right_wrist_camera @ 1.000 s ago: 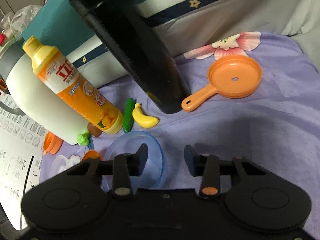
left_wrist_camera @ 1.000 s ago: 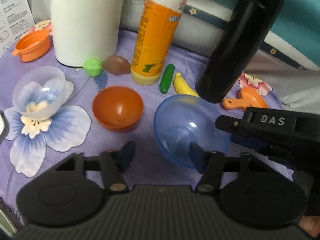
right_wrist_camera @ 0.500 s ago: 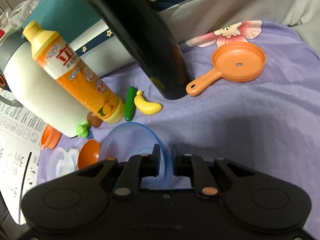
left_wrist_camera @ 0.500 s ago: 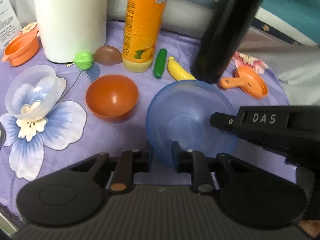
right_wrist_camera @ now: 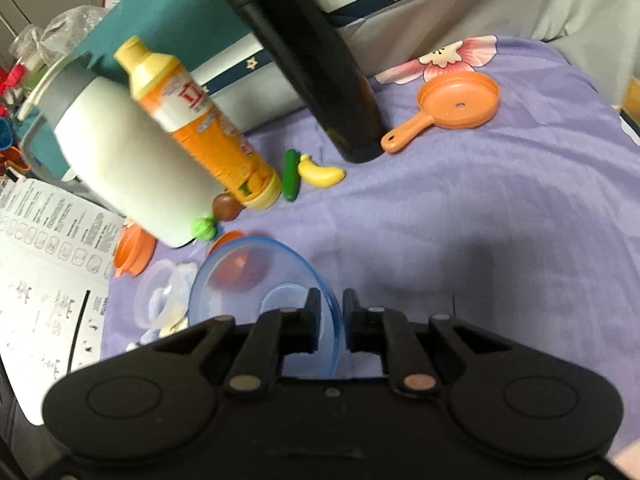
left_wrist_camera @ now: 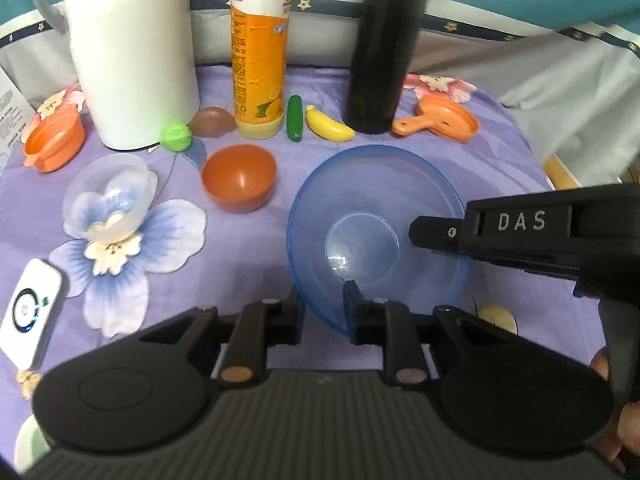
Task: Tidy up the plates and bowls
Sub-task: 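Lift the blue bowl with both grippers and lower it beside the plate stack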
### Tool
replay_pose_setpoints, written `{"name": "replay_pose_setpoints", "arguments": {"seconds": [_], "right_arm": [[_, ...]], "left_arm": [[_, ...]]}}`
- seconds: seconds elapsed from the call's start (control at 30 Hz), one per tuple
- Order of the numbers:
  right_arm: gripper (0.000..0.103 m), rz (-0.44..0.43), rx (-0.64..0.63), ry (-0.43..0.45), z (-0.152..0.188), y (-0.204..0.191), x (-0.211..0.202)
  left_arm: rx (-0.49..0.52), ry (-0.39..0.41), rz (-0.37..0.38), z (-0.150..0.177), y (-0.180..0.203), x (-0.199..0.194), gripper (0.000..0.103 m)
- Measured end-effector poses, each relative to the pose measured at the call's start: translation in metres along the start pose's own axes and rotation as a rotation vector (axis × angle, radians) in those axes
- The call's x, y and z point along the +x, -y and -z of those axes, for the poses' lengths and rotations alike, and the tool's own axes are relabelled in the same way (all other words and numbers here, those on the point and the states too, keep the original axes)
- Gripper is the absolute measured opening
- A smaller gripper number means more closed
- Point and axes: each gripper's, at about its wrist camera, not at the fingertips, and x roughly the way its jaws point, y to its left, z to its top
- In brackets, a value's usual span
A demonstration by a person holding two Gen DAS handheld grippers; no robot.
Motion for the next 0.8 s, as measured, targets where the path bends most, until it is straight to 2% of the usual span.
{"name": "replay_pose_setpoints", "arguments": {"seconds": [0.43, 0.8], "right_arm": [[0.012, 0.001, -0.013, -0.053, 0.071, -0.03, -0.06], [0.012, 0.026, -0.033, -0.126, 0.129, -0.037, -0.086]], "left_arm": [[0.102, -0.025, 0.018, 0.062, -0.011, -0.065, 0.02], [0.134, -0.095, 0.059, 0.109, -0.019, -0.081, 0.02]]}}
